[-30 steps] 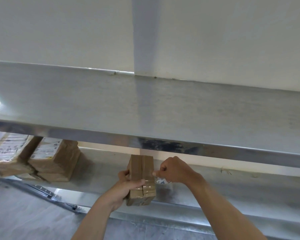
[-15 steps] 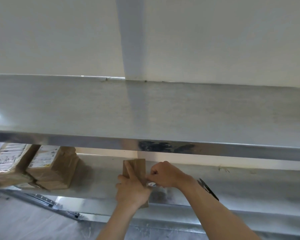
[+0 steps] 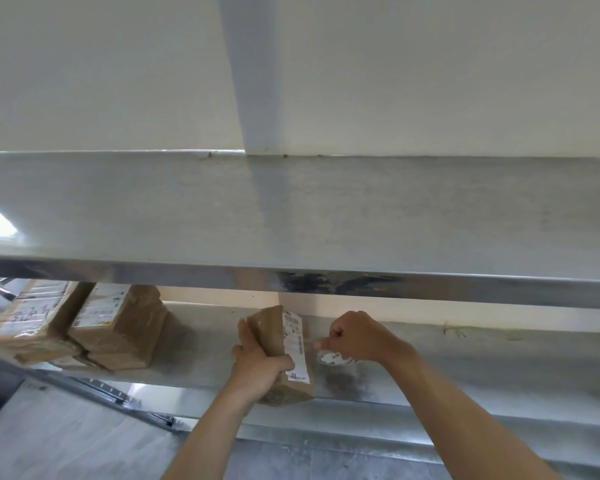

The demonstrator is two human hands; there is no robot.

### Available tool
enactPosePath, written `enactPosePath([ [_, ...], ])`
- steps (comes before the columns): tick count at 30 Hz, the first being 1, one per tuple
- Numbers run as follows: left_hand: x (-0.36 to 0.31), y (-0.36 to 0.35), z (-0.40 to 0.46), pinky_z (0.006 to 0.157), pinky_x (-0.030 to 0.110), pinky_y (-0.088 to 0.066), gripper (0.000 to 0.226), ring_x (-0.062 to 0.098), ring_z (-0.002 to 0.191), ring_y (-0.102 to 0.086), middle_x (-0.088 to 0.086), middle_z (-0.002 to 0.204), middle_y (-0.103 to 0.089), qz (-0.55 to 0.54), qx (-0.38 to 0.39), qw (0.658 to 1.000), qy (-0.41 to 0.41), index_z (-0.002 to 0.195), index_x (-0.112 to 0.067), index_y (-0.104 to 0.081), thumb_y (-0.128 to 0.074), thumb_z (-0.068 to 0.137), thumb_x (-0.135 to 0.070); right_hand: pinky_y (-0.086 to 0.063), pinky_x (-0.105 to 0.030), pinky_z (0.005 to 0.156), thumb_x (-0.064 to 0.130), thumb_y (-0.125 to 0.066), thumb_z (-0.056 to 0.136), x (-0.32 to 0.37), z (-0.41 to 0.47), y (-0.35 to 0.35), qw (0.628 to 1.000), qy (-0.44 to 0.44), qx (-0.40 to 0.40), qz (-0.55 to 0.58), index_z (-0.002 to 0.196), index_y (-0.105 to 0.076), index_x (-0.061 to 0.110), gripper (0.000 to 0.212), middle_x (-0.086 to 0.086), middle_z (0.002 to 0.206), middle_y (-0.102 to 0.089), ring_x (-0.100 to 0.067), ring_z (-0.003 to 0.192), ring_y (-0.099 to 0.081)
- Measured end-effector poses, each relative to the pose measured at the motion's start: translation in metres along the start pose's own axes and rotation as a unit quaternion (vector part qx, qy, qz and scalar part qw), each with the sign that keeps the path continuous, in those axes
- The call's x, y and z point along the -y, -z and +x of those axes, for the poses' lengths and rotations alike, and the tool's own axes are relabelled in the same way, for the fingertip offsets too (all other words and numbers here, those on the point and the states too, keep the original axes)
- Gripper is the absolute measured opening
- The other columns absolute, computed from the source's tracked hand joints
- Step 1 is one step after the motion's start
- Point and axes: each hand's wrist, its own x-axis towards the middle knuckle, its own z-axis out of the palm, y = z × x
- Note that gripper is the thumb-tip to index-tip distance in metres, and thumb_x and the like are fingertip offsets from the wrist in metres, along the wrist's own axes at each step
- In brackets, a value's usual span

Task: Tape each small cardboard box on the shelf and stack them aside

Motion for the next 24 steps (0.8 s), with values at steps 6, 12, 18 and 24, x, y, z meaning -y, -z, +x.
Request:
enactPosePath([
  [6,0.006,-0.003,0.002,0.081,0.031,-0.058,0.122,0.023,0.116,-0.062,0.002,0.135,-0.055,-0.179,0.090,0.980,-0.004,0.155,-0.041,0.009,-0.080,0.076,-0.010,-0.045,-0.024,0.055,0.056,-0.075,0.080,-0.010,-0.008,0.017,0.999,-0.029,-0.005,-0.032,0.071,-0.070,0.006,0.051,-0.007,0.067,-0.071,-0.011,0.051,-0.055],
  [12,0.016,-0.013,0.010,0.075,0.034,-0.060,0.097,0.022,0.099,-0.074,0.004,0.125,-0.067,-0.232,0.157,0.960,0.009,0.149,-0.042,-0.015,-0.072,0.084,-0.001,-0.046,-0.027,0.058,0.056,-0.076,0.079,-0.010,-0.008,0.018,0.997,-0.047,0.004,-0.065,0.066,-0.069,0.013,0.046,0.000,0.061,-0.068,-0.009,0.048,-0.052],
  [18,0.029,-0.007,0.023,0.080,0.038,-0.058,0.093,0.029,0.102,-0.073,0.009,0.121,-0.072,-0.269,0.168,0.948,0.037,0.144,-0.030,-0.034,-0.079,0.068,-0.003,-0.042,-0.025,0.056,0.050,-0.074,0.084,0.002,-0.002,0.002,0.996,-0.048,0.016,-0.075,0.065,-0.063,0.005,0.050,-0.014,0.067,-0.067,-0.014,0.053,-0.050],
  [24,0.026,0.018,0.028,0.098,0.044,-0.056,0.102,0.030,0.127,-0.055,0.011,0.147,-0.044,-0.033,0.108,0.993,-0.018,0.155,-0.026,-0.027,-0.086,0.073,-0.016,-0.045,-0.026,0.057,0.049,-0.076,0.083,0.019,0.005,-0.004,0.995,-0.045,0.019,-0.090,0.055,-0.057,0.016,0.046,-0.009,0.063,-0.067,-0.016,0.055,-0.057],
])
